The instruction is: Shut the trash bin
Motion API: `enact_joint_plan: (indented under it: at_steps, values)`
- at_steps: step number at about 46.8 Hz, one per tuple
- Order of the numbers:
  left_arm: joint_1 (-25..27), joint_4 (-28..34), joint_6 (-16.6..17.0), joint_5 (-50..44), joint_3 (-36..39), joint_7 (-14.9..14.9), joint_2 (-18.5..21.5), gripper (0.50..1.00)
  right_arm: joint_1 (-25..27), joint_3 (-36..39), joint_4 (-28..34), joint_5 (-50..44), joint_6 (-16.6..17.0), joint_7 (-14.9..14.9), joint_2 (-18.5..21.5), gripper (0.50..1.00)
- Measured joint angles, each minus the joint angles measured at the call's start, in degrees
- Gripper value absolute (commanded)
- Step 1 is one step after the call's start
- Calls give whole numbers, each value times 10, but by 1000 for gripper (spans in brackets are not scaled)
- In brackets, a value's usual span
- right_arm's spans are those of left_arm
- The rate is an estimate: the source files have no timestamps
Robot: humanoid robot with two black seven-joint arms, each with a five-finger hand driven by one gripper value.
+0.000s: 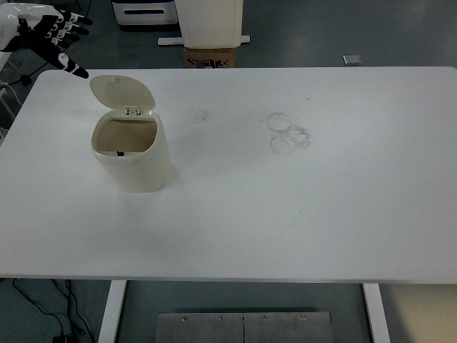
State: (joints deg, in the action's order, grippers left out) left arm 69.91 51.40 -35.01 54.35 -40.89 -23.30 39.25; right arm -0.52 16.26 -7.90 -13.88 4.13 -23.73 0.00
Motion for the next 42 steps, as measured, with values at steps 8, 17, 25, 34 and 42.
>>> enact_joint_plan:
  at_steps: [8,17,25,34,42]
  values:
    - [15,2,0,-4,1,0,-4,1000,0,0,0,0,0,0,0,991]
    - [23,3,0,-12,1,0,-4,1000,0,0,0,0,0,0,0,991]
    - [39,10,0,-14,1,-4,-13,1000,0,0,0,0,0,0,0,991]
    - [38,22,0,0,6,-36,-42,1000,0,0,0,0,0,0,0,991]
    - [54,54,0,36,82,-40,-42,1000,0,0,0,0,0,0,0,991]
